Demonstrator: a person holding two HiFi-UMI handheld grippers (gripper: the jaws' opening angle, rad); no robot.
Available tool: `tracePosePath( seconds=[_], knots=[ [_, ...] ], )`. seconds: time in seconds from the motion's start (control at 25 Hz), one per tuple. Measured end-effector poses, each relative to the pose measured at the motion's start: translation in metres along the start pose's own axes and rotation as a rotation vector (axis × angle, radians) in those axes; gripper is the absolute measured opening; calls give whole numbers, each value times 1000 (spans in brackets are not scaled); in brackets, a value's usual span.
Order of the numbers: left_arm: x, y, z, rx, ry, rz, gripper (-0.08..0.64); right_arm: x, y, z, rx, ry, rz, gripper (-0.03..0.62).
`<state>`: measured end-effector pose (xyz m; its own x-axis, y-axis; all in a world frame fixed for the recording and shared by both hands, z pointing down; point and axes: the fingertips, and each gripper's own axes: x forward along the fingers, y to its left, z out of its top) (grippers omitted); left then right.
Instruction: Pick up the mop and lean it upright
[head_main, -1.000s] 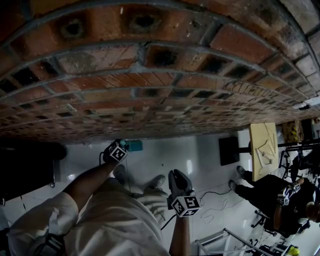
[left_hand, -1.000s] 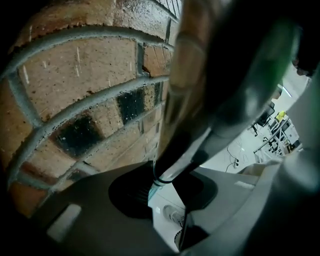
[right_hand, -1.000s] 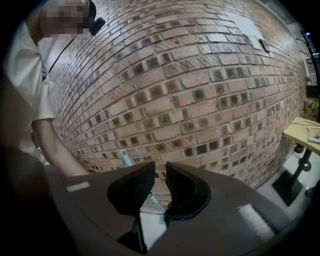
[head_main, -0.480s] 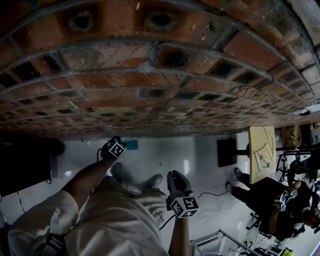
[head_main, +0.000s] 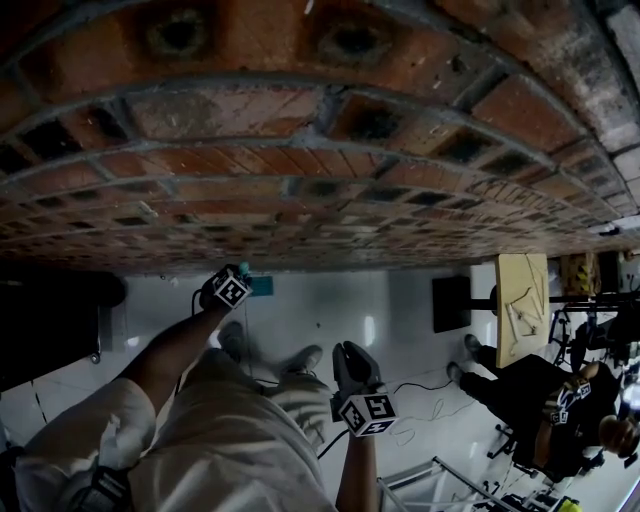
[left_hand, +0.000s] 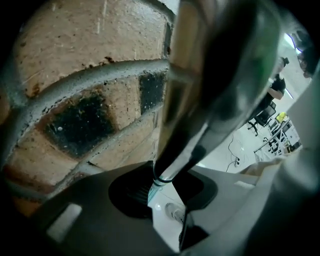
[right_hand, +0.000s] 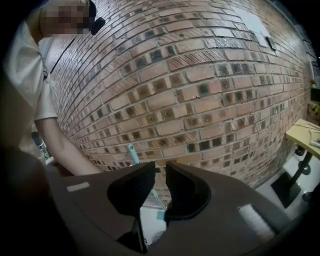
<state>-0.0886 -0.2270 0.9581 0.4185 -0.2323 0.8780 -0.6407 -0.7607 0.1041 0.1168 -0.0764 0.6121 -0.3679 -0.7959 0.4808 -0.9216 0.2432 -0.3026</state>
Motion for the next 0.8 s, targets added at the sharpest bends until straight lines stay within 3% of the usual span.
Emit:
tracePosePath(
  seconds=[0.36, 0.64, 0.72, 0.8],
  knots=[
    [4, 10, 3, -57, 3, -32, 138, 11, 14, 3, -13, 4, 21, 61],
    [5, 20, 1, -86, 15, -3, 170, 17, 22, 4, -14, 3, 26, 61],
    [6, 11, -6, -150, 44, -51, 180, 18, 24, 2, -15, 6, 28, 61],
    [5, -18, -22, -263, 126, -187, 190, 20, 26, 2, -15, 8, 28, 61]
  ],
)
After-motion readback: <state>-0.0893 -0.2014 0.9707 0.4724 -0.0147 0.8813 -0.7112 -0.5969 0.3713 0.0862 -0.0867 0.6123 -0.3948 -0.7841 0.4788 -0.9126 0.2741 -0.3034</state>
